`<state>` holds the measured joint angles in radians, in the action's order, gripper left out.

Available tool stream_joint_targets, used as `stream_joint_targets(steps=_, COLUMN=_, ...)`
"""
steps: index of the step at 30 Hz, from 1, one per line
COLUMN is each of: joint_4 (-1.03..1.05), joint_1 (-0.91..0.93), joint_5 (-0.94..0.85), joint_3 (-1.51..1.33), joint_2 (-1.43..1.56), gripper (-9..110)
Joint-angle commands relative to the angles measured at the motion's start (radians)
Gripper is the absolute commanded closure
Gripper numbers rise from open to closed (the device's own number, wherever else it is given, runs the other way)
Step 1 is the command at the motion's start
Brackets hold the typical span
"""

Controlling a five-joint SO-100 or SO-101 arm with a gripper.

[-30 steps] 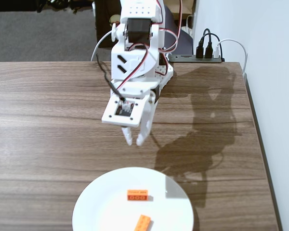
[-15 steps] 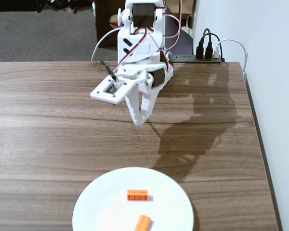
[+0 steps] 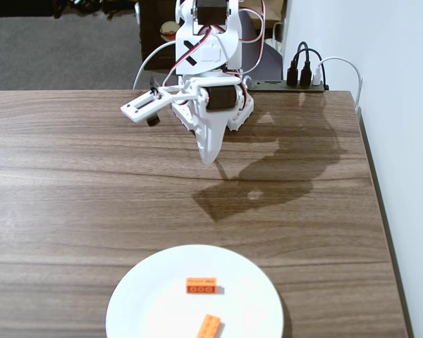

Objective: Grasp a lego block and put it on the plate.

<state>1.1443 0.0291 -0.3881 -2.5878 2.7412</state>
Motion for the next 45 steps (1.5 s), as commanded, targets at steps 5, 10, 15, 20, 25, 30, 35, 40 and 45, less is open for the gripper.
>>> stream_joint_targets(steps=5, joint_4=0.052, joint_1=0.023, joint_5=0.161, joint_3=-0.063, joint_2=0.163, gripper=101)
stream_joint_targets(steps=10, joint_4=0.078, joint_1=0.043, joint_5=0.202, joint_3=-0.110, joint_2=0.276, gripper=101)
stream_joint_targets(steps=15, joint_4=0.103, joint_1=0.041, joint_5=0.261, joint_3=-0.144, joint_2=0.373, gripper=101)
stream_joint_targets(steps=20, joint_4=0.129, joint_1=0.048, joint_5=0.301, joint_3=-0.179, joint_2=0.468, gripper=101)
stream_joint_targets(steps=25, joint_4=0.158, joint_1=0.043, joint_5=0.324, joint_3=-0.209, joint_2=0.549, gripper=101)
stream_joint_targets(steps=30, joint_4=0.130, joint_1=0.000, joint_5=0.341, joint_3=-0.288, joint_2=0.551, gripper=101)
stream_joint_targets(steps=35, joint_4=0.124, joint_1=-0.008, joint_5=0.360, joint_3=-0.334, joint_2=0.551, gripper=101)
stream_joint_targets(steps=40, joint_4=0.124, joint_1=-0.035, joint_5=0.339, joint_3=-0.334, joint_2=0.551, gripper=101)
stream_joint_targets(steps=45, joint_4=0.124, joint_1=-0.029, joint_5=0.342, joint_3=-0.334, joint_2=0.551, gripper=101)
